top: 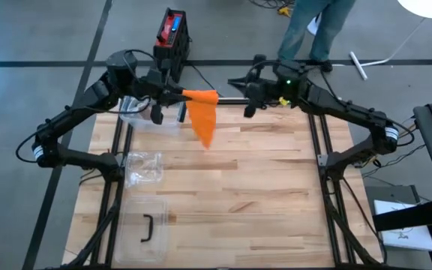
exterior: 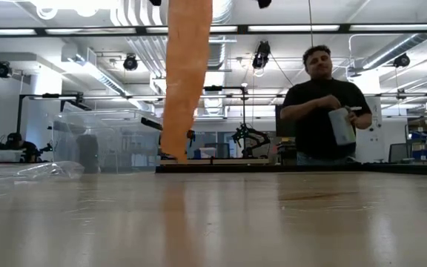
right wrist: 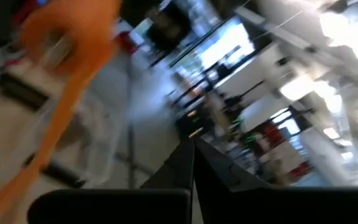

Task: Roll bandage
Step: Roll the orange bandage

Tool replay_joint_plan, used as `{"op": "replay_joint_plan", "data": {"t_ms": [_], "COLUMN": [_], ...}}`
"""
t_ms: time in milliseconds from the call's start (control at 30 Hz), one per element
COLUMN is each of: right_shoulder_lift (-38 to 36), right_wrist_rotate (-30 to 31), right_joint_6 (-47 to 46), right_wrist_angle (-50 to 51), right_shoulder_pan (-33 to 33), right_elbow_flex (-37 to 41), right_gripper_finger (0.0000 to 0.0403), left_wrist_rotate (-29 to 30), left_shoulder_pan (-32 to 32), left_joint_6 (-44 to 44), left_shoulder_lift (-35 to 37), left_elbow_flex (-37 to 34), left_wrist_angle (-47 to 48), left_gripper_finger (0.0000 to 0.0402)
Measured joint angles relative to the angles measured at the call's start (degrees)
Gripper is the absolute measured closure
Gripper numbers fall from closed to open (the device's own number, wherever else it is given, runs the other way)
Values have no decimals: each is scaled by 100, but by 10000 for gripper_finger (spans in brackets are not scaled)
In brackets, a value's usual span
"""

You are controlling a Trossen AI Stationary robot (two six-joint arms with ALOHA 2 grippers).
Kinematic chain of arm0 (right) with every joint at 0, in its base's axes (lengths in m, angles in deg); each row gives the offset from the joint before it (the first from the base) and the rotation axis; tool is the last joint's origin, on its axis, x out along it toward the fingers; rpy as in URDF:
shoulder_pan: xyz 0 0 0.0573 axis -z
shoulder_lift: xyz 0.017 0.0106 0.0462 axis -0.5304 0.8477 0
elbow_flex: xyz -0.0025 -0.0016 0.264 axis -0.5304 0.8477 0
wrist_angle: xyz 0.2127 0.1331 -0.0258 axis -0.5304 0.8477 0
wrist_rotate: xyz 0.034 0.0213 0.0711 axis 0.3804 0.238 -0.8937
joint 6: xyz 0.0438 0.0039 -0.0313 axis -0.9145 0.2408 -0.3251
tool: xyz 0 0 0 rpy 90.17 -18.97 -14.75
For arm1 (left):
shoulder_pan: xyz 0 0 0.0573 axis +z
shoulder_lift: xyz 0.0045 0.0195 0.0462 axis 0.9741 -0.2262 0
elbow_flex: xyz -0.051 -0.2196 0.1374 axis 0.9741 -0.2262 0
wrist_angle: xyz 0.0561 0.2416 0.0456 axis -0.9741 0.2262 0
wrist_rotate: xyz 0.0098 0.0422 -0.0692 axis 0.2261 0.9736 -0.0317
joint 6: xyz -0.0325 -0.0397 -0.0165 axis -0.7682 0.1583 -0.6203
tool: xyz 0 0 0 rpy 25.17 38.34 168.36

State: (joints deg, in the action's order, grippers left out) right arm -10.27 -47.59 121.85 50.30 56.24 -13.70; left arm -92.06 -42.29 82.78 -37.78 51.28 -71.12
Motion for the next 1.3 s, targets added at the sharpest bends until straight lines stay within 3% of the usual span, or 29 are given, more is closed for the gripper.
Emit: {"op": "replay_joint_plan", "data": {"t_ms": [133,233,433,633,800,1033,1300], "right_shoulder_lift": [92,108,201,320,665,1033,1044], "right_wrist_rotate": [-122,-477,-544,-650,-653,-653,-635], "right_joint_6": [-258,-585,-892,-1415,-1632,-1556,-929], "right_wrist_angle": [225,-91,-345,-586,-1239,-1975,-2166], "right_shoulder_pan": [-213,-405,-766,-927,-933,-997,-1131], "right_elbow_flex": [15,6,8,6,8,8,8], "right_gripper_finger": [362,311,211,163,163,193,272], "left_wrist_rotate": [-34,-136,-378,-636,-867,-876,-904], "left_shoulder_pan": [2,2,2,2,-51,-184,-186], "left_joint_6": [-461,-894,-1182,-1232,-1321,-1374,-1534], "left_shoulder_lift": [89,136,178,182,114,103,103], "left_elbow_flex": [96,103,103,100,95,67,-48], "left_wrist_angle": [-32,-164,-187,-201,-257,-231,-203], "left_gripper_finger": [370,367,370,366,369,366,366]}}
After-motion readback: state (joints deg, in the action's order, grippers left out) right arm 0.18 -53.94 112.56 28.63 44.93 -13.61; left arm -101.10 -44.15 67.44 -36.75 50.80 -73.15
